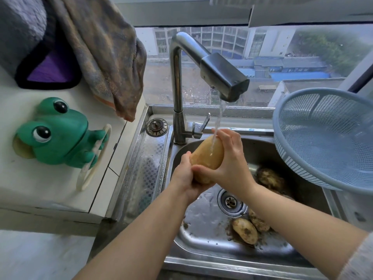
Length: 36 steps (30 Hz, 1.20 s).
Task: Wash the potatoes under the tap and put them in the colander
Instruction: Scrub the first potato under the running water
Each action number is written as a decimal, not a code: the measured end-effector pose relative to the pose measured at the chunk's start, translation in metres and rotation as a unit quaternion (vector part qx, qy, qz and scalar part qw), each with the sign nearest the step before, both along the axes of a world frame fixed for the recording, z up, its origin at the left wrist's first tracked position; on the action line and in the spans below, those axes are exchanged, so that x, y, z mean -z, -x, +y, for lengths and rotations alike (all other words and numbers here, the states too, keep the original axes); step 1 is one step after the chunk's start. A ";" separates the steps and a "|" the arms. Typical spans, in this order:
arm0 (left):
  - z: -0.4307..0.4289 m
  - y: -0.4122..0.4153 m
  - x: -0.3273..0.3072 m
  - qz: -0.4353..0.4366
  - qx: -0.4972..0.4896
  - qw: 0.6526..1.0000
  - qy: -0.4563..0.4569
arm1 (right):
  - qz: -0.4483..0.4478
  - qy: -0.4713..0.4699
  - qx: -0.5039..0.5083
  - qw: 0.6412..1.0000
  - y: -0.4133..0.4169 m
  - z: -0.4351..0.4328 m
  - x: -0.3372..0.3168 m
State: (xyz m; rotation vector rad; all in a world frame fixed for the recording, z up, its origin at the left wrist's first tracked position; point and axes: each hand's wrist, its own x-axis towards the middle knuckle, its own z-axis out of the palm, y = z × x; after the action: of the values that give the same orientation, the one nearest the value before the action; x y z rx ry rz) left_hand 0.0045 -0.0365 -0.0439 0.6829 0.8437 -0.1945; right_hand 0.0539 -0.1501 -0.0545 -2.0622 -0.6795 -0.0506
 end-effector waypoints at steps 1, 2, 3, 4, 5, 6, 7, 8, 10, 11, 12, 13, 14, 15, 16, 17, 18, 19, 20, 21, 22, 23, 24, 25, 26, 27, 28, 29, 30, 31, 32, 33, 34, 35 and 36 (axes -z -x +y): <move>-0.001 0.000 -0.001 0.000 0.001 1.000 0.005 | -0.004 0.016 -0.022 1.000 -0.002 -0.003 0.000; -0.002 0.000 -0.003 -0.003 0.000 1.000 0.011 | -0.004 0.022 -0.034 0.999 -0.006 -0.004 -0.002; -0.004 -0.001 -0.004 -0.009 0.001 1.000 0.017 | 0.005 0.012 -0.026 1.000 -0.009 -0.004 -0.004; -0.008 -0.002 -0.004 -0.015 0.000 1.000 0.017 | 0.022 -0.013 -0.002 1.000 -0.012 -0.001 -0.007; -0.011 -0.003 -0.005 -0.022 -0.003 1.000 0.013 | 0.046 -0.039 0.027 0.998 -0.016 0.002 -0.010; -0.014 -0.004 -0.004 -0.028 -0.008 1.000 0.004 | 0.074 -0.056 0.052 0.994 -0.019 0.005 -0.012; -0.015 -0.005 -0.004 -0.034 -0.013 0.999 -0.005 | 0.102 -0.061 0.067 0.991 -0.019 0.009 -0.013; -0.015 -0.004 -0.005 -0.043 -0.013 0.999 -0.014 | 0.118 -0.056 0.078 0.988 -0.018 0.010 -0.013; -0.013 -0.005 -0.002 -0.068 -0.009 0.996 -0.050 | 0.115 -0.026 0.087 0.989 -0.011 0.011 -0.010; -0.011 -0.005 -0.001 -0.080 -0.005 0.994 -0.070 | 0.113 -0.012 0.087 0.990 -0.005 0.011 -0.011; -0.011 -0.005 -0.001 -0.086 -0.001 0.993 -0.087 | 0.114 -0.003 0.087 0.990 -0.001 0.011 -0.011; -0.012 -0.004 0.000 -0.087 -0.001 0.992 -0.094 | 0.111 -0.001 0.086 0.990 0.000 0.012 -0.011; -0.014 -0.003 -0.002 -0.087 -0.005 0.991 -0.097 | 0.108 -0.003 0.089 0.990 -0.001 0.013 -0.013; -0.016 -0.002 -0.004 -0.092 -0.008 0.990 -0.104 | 0.112 -0.015 0.097 0.989 -0.004 0.015 -0.015; -0.018 -0.001 -0.005 -0.101 -0.010 0.988 -0.115 | 0.129 -0.036 0.111 0.985 -0.008 0.016 -0.017; -0.021 0.000 -0.005 -0.114 -0.009 0.985 -0.128 | 0.156 -0.065 0.125 0.978 -0.012 0.018 -0.020; -0.022 0.001 -0.004 -0.126 -0.008 0.982 -0.139 | 0.179 -0.088 0.140 0.970 -0.015 0.020 -0.020; -0.022 0.002 -0.003 -0.133 -0.008 0.980 -0.146 | 0.183 -0.094 0.150 0.967 -0.015 0.022 -0.020; -0.021 0.003 -0.003 -0.132 -0.011 0.981 -0.144 | 0.163 -0.082 0.147 0.972 -0.011 0.023 -0.018; -0.017 0.004 0.000 -0.130 -0.011 0.982 -0.136 | 0.130 -0.059 0.131 0.981 -0.006 0.023 -0.015; -0.014 0.004 0.001 -0.133 -0.008 0.984 -0.117 | 0.099 -0.031 0.103 0.989 -0.001 0.022 -0.014; -0.009 0.003 0.005 -0.136 -0.008 0.986 -0.094 | 0.074 -0.005 0.065 0.995 0.003 0.020 -0.014; -0.005 0.004 0.006 -0.137 -0.012 0.988 -0.066 | 0.053 0.017 0.021 0.998 0.002 0.017 -0.014; -0.002 0.004 0.006 -0.130 -0.019 0.991 -0.037 | 0.036 0.032 -0.021 0.999 -0.002 0.013 -0.016; 0.002 0.004 0.005 -0.115 -0.022 0.993 -0.011 | 0.031 0.033 -0.053 0.998 -0.010 0.009 -0.019; 0.005 0.005 0.004 -0.101 -0.018 0.995 0.010 | 0.049 0.020 -0.073 0.996 -0.019 0.006 -0.023; 0.007 0.006 0.001 -0.089 -0.007 0.996 0.030 | 0.090 -0.003 -0.079 0.993 -0.027 0.004 -0.029; 0.009 0.007 -0.003 -0.079 0.008 0.996 0.047 | 0.136 -0.026 -0.075 0.987 -0.032 0.003 -0.034; 0.010 0.008 -0.007 -0.074 0.025 0.995 0.067 | 0.173 -0.042 -0.067 0.982 -0.036 0.003 -0.038; 0.011 0.009 -0.009 -0.070 0.038 0.993 0.085 | 0.194 -0.051 -0.057 0.978 -0.037 0.005 -0.039; 0.012 0.009 -0.012 -0.069 0.051 0.991 0.100 | 0.206 -0.060 -0.049 0.975 -0.036 0.007 -0.038; 0.014 0.007 -0.014 -0.063 0.059 0.991 0.099 | 0.215 -0.069 -0.032 0.974 -0.034 0.010 -0.036; 0.014 0.004 -0.016 -0.056 0.063 0.993 0.087 | 0.226 -0.081 -0.006 0.971 -0.034 0.012 -0.032; 0.014 0.002 -0.016 -0.049 0.058 0.995 0.065 | 0.240 -0.090 0.024 0.966 -0.034 0.014 -0.029; 0.013 -0.001 -0.016 -0.047 0.047 0.997 0.040 | 0.262 -0.096 0.053 0.959 -0.035 0.016 -0.025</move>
State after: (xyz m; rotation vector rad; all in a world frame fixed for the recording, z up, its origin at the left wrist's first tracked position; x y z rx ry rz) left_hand 0.0052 -0.0237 -0.0281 0.6531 0.7102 -0.2768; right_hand 0.0890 -0.1339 -0.0296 -1.8109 -0.2235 0.3465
